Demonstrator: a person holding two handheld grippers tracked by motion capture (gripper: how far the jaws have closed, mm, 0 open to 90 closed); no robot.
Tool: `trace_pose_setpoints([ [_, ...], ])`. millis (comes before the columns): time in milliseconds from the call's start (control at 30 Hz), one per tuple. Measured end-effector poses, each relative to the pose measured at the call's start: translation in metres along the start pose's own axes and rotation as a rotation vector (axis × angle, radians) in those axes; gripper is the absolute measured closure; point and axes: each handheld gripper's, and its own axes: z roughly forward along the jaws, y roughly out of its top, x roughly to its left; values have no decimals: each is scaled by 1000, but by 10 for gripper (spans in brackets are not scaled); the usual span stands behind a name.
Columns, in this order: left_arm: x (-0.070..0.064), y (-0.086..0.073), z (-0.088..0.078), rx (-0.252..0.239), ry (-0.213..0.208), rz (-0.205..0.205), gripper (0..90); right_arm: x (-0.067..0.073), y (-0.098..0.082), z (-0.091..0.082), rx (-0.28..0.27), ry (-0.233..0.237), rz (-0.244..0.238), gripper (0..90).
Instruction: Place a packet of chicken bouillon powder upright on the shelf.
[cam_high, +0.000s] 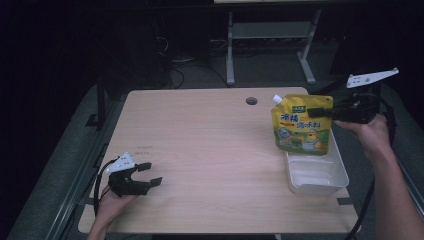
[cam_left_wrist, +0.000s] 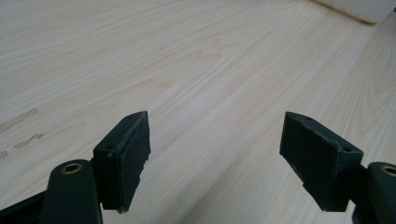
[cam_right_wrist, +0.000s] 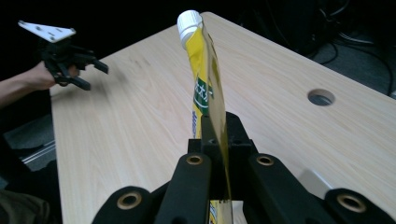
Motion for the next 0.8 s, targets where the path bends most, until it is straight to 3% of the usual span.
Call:
trace_pose_setpoints([
  [333, 1, -1, 0, 0, 3, -1, 238, -13, -12, -12, 18, -77, 34, 895],
  [800, 2, -1, -1, -8, 12, -10, 229, -25, -26, 4, 39, -107, 62, 893],
])
